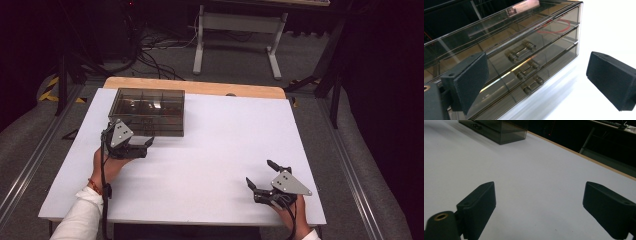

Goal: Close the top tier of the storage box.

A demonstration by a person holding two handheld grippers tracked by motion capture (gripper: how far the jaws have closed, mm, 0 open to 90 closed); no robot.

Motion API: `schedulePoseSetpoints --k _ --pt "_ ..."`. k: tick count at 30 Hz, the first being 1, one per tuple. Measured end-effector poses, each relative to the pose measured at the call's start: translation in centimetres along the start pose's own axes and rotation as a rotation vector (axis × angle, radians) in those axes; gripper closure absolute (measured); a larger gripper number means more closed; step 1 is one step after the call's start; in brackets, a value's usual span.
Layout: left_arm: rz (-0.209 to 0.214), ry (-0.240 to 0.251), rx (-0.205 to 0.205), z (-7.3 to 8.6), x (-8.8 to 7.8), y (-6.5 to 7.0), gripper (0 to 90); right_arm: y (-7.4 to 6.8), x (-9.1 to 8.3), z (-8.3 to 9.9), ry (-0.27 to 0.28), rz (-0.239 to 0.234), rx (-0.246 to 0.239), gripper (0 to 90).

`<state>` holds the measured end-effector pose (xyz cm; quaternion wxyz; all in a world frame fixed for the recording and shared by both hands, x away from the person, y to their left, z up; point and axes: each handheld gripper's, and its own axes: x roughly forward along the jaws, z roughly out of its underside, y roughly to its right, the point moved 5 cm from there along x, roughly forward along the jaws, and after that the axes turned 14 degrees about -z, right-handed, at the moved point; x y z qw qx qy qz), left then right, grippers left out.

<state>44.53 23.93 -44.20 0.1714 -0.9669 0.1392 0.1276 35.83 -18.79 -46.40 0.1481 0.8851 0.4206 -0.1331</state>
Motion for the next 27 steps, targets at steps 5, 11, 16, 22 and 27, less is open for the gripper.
schedulePoseSetpoints --k 5,11,16,22,27 --pt "-0.006 0.024 0.004 -0.4 -0.3 0.2 7.8 -0.1 0.0 0.0 0.002 -0.005 0.004 12.2" --pt "0.002 0.027 0.018 -0.7 -0.5 0.7 7.8 -0.3 0.0 -0.1 0.004 -0.003 0.004 12.2" --pt "0.019 0.035 0.038 -1.0 -0.7 1.3 7.8 -0.4 0.0 -0.2 0.005 -0.008 0.005 12.2" --pt "0.030 0.043 0.041 -1.3 -1.0 1.7 7.3 -0.6 0.1 -0.2 0.005 -0.016 0.007 12.2" --pt "0.053 0.047 0.052 -1.5 -1.3 2.1 7.3 -0.7 0.2 -0.2 0.003 -0.019 0.006 12.2"
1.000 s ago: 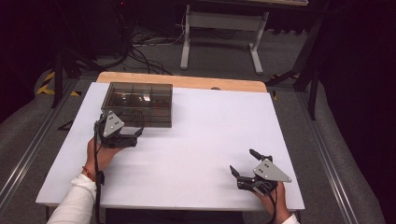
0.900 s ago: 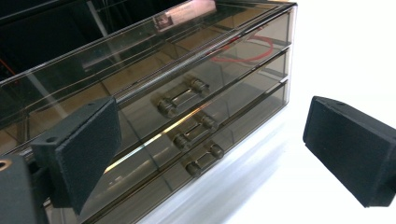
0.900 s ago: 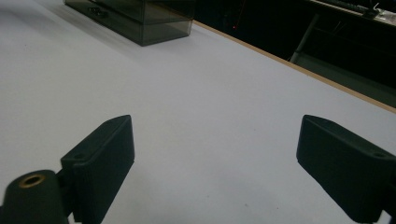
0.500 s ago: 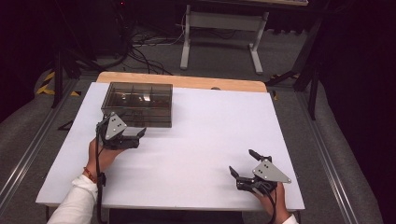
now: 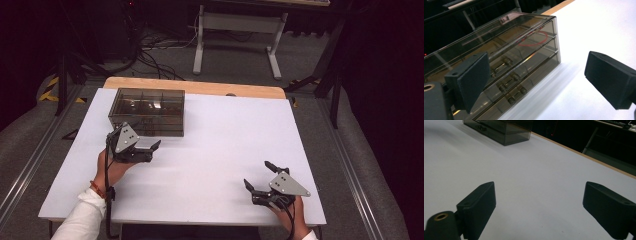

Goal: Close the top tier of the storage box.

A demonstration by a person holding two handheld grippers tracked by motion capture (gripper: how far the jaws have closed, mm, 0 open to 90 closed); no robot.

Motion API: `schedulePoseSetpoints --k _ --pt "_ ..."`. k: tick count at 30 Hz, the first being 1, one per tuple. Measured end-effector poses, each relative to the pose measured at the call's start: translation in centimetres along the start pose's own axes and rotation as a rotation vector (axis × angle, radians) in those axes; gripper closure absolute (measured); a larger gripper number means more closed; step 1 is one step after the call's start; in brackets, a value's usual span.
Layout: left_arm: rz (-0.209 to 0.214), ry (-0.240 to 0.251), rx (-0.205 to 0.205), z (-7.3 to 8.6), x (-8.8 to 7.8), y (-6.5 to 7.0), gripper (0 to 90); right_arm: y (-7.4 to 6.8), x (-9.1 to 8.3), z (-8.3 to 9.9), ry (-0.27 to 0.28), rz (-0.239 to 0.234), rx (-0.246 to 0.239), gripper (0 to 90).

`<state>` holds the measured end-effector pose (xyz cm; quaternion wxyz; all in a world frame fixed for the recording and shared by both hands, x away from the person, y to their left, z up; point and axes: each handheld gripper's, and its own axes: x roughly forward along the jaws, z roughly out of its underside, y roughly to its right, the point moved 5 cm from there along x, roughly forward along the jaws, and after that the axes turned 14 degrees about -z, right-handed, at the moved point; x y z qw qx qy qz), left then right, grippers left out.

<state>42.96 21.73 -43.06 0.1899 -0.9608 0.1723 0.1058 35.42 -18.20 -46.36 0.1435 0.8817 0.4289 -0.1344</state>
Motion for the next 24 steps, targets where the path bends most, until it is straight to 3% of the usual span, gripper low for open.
schedulePoseSetpoints --k 13,16,22,24 --pt "0.031 0.016 0.019 -0.5 -1.4 0.5 7.3 -0.6 0.4 -0.2 -0.009 -0.020 -0.020 12.2" --pt "0.046 0.012 0.043 -0.6 -1.6 0.8 7.4 -0.7 0.5 -0.2 -0.012 -0.024 -0.022 12.2" --pt "0.066 0.014 0.053 -0.8 -2.2 1.3 7.4 -0.9 0.7 -0.2 -0.013 -0.037 -0.019 12.2" --pt "0.060 0.013 0.080 -0.9 -2.6 1.5 7.4 -1.0 0.7 -0.2 -0.016 -0.040 -0.027 12.2"
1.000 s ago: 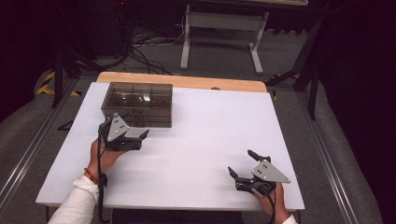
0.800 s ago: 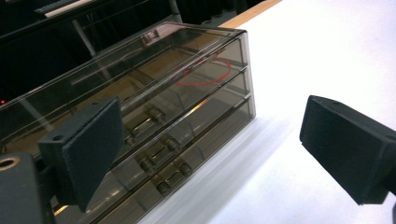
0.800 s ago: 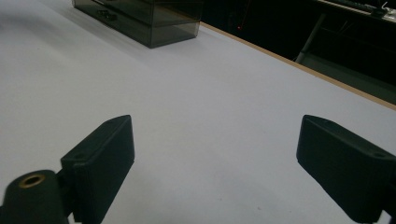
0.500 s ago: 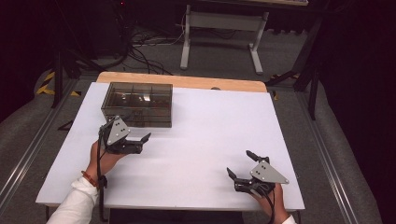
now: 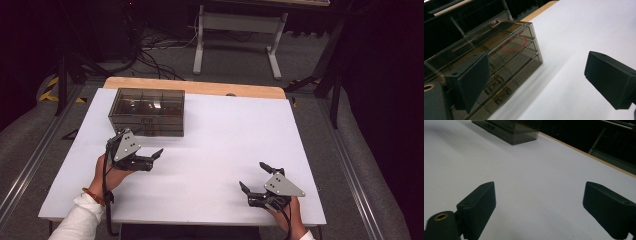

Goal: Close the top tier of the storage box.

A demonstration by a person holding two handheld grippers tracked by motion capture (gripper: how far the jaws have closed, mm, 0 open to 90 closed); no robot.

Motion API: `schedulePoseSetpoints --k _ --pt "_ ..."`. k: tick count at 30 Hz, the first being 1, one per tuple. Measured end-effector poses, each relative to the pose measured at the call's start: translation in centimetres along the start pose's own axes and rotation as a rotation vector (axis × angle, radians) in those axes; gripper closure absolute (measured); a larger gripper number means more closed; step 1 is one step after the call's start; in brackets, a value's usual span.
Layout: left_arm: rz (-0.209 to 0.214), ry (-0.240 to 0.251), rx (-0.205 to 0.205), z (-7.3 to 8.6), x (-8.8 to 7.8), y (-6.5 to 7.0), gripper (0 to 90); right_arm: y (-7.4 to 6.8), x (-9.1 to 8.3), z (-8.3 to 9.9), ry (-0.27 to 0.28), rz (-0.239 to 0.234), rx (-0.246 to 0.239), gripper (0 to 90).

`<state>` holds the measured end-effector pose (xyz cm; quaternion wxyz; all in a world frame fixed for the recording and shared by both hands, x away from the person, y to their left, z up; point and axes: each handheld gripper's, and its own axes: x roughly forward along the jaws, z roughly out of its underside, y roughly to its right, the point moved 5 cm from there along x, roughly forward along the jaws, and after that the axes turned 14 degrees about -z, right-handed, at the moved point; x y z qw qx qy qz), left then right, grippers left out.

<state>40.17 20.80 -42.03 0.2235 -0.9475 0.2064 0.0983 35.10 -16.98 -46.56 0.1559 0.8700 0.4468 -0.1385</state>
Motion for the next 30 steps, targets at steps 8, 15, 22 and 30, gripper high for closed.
schedulePoseSetpoints --k 8,15,22,30 --pt "0.028 0.002 0.012 0.1 -0.6 0.8 7.4 -0.3 0.1 -0.1 -0.003 -0.003 -0.012 12.3" --pt "0.052 0.013 0.029 0.0 -1.1 1.6 7.0 -0.3 0.0 -0.1 -0.004 -0.007 -0.013 12.3" --pt "0.074 0.015 0.057 0.3 -1.5 2.3 6.9 -0.4 -0.1 -0.2 -0.002 -0.009 -0.021 12.2" --pt "0.088 0.025 0.075 0.9 -2.3 2.7 7.1 -0.3 -0.3 -0.3 0.003 -0.006 -0.020 12.2"
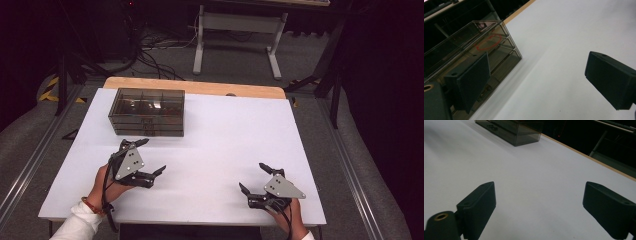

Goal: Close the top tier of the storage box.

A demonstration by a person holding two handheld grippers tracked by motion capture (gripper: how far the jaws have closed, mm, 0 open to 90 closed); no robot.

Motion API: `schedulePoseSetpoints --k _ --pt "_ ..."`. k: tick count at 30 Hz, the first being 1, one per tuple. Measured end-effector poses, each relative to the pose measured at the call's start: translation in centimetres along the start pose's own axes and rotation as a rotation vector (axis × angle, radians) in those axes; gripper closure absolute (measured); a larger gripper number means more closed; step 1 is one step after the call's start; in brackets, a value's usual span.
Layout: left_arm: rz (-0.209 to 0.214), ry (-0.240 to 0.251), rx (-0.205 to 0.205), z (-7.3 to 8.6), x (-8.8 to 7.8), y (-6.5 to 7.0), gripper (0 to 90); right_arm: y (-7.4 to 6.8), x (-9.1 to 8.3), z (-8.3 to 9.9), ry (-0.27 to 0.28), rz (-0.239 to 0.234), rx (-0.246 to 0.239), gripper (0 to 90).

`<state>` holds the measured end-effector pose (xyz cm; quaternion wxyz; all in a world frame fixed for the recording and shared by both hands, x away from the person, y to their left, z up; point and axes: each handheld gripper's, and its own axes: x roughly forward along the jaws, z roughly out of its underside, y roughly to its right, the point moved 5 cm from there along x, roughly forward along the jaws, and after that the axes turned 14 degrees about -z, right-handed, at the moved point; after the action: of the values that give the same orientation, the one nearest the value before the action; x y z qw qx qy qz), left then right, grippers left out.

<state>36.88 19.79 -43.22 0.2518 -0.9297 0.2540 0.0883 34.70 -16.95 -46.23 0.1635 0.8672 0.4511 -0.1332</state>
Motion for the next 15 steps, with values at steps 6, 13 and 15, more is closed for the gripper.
schedulePoseSetpoints --k 6,13,15 --pt "0.003 -0.012 0.004 0.7 -0.5 0.0 7.0 0.0 -0.2 -0.1 0.009 -0.001 0.005 12.3" --pt "-0.008 -0.010 0.011 1.4 -1.1 0.0 6.8 -0.1 0.0 -0.1 0.009 -0.011 0.013 12.3" --pt "-0.012 -0.018 0.017 1.6 -1.3 0.0 6.8 -0.1 0.0 -0.1 0.011 -0.015 0.013 12.2"
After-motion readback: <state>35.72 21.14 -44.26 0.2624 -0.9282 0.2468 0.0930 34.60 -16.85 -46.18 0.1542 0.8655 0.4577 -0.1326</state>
